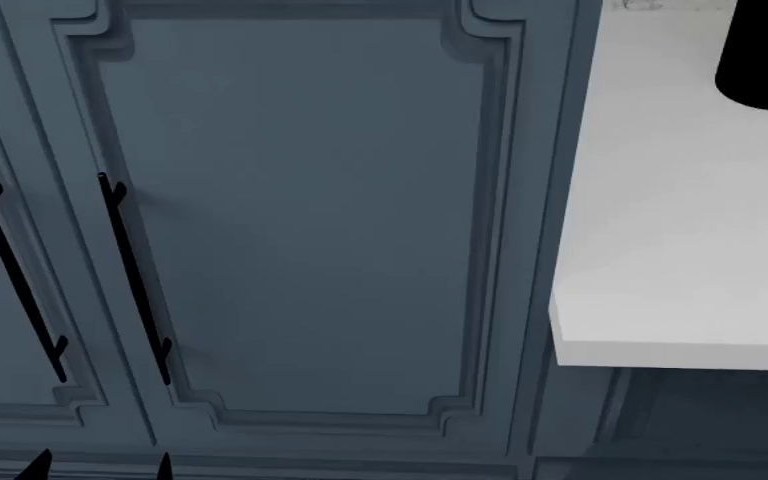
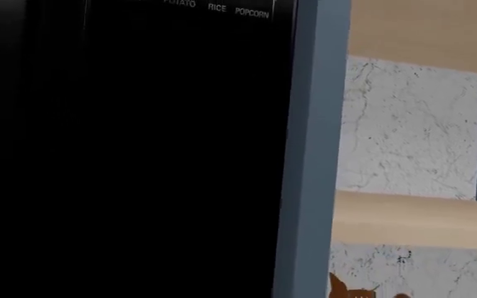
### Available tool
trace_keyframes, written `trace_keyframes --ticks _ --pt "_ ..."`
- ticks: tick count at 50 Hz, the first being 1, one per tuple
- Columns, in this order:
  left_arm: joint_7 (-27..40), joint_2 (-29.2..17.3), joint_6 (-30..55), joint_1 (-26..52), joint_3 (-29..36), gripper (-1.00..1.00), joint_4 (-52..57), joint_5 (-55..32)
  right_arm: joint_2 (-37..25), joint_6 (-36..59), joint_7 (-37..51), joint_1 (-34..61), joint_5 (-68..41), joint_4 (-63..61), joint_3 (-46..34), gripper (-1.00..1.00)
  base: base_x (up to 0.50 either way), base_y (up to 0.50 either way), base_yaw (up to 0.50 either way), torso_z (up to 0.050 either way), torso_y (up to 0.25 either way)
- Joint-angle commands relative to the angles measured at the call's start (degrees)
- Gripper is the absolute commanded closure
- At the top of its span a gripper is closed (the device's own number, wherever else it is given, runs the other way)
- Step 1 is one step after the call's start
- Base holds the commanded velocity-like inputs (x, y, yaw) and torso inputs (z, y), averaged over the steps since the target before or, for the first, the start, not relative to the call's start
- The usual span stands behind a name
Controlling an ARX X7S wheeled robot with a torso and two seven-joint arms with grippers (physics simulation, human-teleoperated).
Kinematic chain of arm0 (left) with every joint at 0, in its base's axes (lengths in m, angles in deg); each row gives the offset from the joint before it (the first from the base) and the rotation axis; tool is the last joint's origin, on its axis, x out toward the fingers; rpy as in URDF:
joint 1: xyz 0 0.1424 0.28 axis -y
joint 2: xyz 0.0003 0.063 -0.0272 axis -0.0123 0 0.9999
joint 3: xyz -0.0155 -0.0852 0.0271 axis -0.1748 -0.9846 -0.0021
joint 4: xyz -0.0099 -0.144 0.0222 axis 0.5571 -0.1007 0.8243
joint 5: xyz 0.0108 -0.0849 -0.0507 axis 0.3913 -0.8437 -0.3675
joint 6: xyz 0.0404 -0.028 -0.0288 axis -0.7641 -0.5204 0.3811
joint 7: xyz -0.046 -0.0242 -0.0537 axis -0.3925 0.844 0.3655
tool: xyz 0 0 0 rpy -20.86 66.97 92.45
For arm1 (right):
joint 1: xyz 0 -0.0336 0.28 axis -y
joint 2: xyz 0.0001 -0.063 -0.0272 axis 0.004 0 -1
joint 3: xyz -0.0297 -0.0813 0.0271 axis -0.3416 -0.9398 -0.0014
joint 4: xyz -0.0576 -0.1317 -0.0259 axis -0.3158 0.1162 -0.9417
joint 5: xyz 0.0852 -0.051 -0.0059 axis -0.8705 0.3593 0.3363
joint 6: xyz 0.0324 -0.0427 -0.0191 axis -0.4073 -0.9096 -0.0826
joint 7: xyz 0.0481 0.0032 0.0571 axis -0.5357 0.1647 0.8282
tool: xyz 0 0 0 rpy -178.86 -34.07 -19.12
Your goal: Press the stop button on the microwave
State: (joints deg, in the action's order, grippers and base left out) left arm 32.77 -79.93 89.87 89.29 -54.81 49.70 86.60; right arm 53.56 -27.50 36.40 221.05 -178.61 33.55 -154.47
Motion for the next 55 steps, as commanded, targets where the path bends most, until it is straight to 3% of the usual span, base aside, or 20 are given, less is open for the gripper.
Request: trace_keyframes --ticks 1,42,55 --pt "0.0 0.0 0.0 0.01 -0.01 -1.0 0.03 0.0 -3.16 2.02 3.61 -0.59 1.44 -5.65 2.55 1.0 0.0 0.0 0.0 0.0 0.0" --pt "0.0 0.0 0.0 0.01 -0.01 -1.0 0.03 0.0 -11.38 5.14 9.97 -4.33 -0.98 -19.78 5.59 1.0 0.0 0.0 0.0 0.0 0.0" --pt "0.0 0.0 0.0 0.01 -0.01 -1.0 0.03 0.0 -11.08 5.09 9.88 -4.93 -1.14 -20.1 6.51 1.0 0.0 0.0 0.0 0.0 0.0"
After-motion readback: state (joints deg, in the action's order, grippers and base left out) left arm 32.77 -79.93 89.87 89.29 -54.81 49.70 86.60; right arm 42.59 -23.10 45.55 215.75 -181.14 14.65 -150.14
